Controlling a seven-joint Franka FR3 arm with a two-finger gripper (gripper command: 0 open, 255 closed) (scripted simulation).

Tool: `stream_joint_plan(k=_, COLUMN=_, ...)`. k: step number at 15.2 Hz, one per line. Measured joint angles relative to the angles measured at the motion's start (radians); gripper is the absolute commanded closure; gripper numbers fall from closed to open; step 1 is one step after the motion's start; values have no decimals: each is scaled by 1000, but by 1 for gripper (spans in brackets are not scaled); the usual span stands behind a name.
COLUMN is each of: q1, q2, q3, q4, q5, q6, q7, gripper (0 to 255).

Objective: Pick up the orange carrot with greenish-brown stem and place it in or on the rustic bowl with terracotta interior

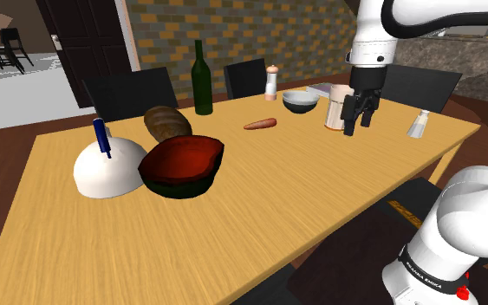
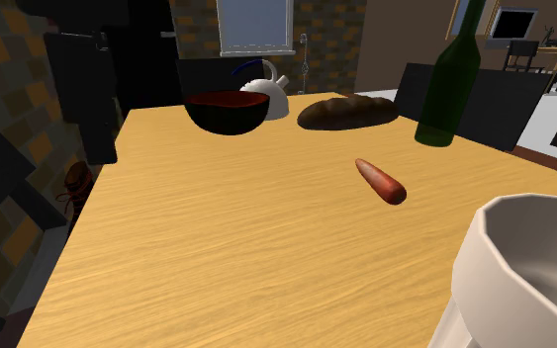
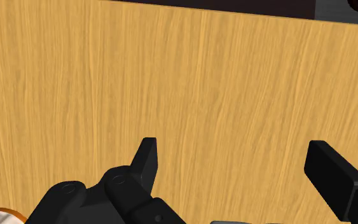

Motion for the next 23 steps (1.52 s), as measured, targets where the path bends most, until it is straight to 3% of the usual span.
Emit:
stream_joint_plan(k=4, q1=11, q2=58, q3=-42, q4=15, q5=-37, q6=46, q7=-92, gripper=0)
stream_joint_plan(k=13, q1=73, q2=369, q3=-182, q4=171, q5=-119, q6=233, q7=-474, gripper=0)
stream_joint_plan(k=23, q1=128, q2=733, q3=-257, q4=452, q5=-80, q6=352, q7=-885, gripper=0)
